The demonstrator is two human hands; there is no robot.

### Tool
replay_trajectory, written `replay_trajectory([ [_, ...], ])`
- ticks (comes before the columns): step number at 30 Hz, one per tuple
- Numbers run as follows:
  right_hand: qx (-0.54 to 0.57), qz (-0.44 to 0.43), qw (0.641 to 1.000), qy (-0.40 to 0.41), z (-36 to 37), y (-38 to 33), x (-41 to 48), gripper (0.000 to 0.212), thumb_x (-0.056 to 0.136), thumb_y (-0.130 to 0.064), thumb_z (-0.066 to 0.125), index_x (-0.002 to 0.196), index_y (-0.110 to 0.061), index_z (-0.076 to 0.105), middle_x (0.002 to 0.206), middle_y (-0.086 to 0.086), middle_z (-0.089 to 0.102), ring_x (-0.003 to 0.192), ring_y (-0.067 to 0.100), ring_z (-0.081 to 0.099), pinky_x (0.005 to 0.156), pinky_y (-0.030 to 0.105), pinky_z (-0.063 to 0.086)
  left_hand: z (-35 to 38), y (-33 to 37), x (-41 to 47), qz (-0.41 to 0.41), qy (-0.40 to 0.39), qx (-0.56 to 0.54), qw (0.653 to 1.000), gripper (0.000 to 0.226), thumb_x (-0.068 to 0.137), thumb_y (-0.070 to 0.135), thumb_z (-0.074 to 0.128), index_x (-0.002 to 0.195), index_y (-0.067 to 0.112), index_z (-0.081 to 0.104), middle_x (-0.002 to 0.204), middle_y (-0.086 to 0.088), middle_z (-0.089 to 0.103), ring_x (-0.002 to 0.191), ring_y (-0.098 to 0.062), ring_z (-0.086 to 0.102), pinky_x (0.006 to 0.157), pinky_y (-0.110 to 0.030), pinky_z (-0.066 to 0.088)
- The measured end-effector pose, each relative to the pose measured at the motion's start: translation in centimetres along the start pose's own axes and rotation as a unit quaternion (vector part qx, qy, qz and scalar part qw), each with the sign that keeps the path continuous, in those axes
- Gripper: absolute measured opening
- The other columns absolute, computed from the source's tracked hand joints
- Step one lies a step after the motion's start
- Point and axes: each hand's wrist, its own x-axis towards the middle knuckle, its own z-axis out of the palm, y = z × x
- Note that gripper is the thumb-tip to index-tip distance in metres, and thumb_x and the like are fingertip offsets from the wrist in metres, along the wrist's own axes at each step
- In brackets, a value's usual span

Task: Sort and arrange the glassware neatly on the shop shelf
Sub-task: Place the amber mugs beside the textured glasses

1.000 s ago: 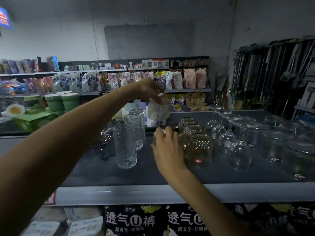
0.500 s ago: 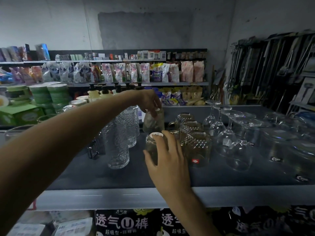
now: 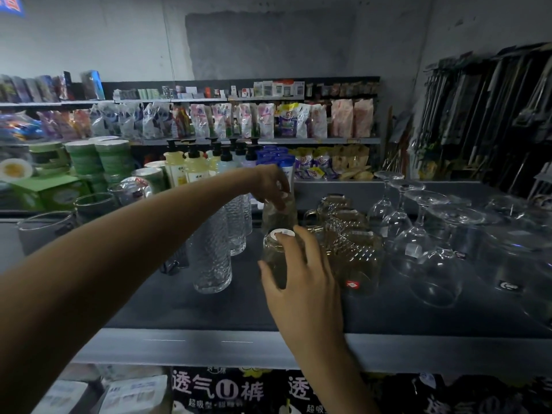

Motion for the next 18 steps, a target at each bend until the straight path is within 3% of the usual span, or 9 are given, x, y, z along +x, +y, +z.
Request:
replay_trajectory([
  [3, 0.000, 0.000, 1.000, -0.003, -0.04, -0.06, -0.02, 0.044, 0.089, -0.042, 0.071, 0.129, -0.029, 0.058, 0.148, -0.002, 0.048, 0.124, 0.027, 0.057, 0.087, 0.042, 0.058, 0.06, 0.18, 0.22, -0.006, 0.016, 0.008, 1.000, 0.058, 0.086, 0.024, 0.083, 0.139, 0.018, 0.061, 0.122, -0.009, 0.063, 0.082, -0.018, 0.064, 0.050, -0.018, 0.050],
  [8, 0.002, 0.002, 1.000, -0.003, -0.03, 0.00, -0.01, 0.044, 0.089, -0.042, 0.071, 0.129, -0.029, 0.058, 0.149, -0.003, 0.048, 0.125, 0.026, 0.056, 0.088, 0.040, 0.057, 0.15, 0.80, 0.46, -0.012, 0.018, 0.039, 0.999, 0.065, 0.086, 0.020, 0.083, 0.145, 0.014, 0.056, 0.138, -0.013, 0.060, 0.098, -0.030, 0.072, 0.056, -0.022, 0.056],
  [12, 0.005, 0.000, 1.000, -0.006, -0.02, 0.00, -0.06, 0.044, 0.090, -0.042, 0.070, 0.130, -0.028, 0.058, 0.148, -0.002, 0.047, 0.127, 0.026, 0.055, 0.090, 0.039, 0.056, 0.44, 0.91, 0.59, -0.012, 0.031, 0.055, 0.998, 0.066, 0.088, 0.022, 0.081, 0.148, 0.016, 0.053, 0.139, -0.012, 0.060, 0.089, -0.024, 0.068, 0.054, -0.021, 0.051],
  [18, 0.011, -0.002, 1.000, 0.001, 0.12, 0.20, -0.12, 0.045, 0.090, -0.041, 0.071, 0.130, -0.028, 0.058, 0.147, -0.001, 0.048, 0.125, 0.026, 0.056, 0.090, 0.039, 0.056, -0.46, 0.96, 0.53, -0.027, -0.002, 0.054, 0.998, 0.066, 0.084, 0.022, 0.085, 0.144, 0.022, 0.057, 0.116, -0.003, 0.059, 0.071, -0.016, 0.063, 0.053, -0.025, 0.054],
])
